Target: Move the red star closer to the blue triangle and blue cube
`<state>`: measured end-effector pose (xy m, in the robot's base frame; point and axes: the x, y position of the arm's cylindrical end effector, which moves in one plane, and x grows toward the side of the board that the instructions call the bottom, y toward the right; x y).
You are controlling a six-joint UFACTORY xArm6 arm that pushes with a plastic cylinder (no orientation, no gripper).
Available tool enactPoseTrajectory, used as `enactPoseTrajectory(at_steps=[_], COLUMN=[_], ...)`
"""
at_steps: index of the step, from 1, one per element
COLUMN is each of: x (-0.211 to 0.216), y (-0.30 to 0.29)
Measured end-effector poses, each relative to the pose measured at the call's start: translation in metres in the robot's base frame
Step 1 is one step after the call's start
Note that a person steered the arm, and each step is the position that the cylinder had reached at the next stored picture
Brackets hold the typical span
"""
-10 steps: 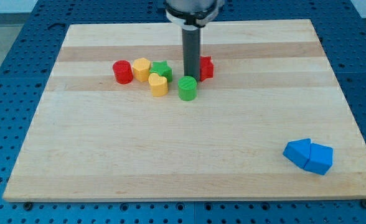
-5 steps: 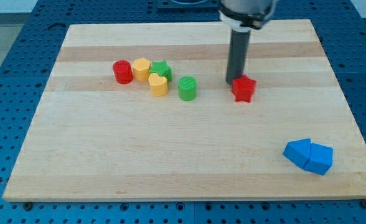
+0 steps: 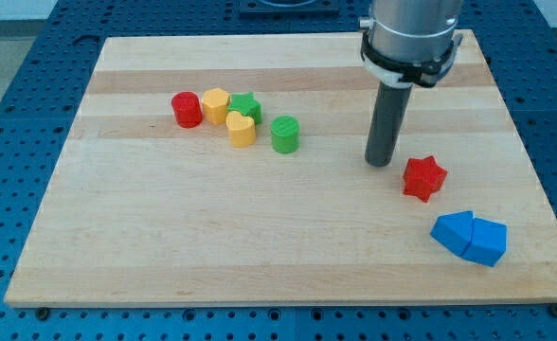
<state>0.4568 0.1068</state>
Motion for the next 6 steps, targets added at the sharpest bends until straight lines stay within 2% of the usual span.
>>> enactPoseTrajectory(at_steps=[1,3,4,5,6], x=[0.02,0.032,0.015,-0.023,-0.019], y=[0.005,0.068,0.072,0.084,0.103])
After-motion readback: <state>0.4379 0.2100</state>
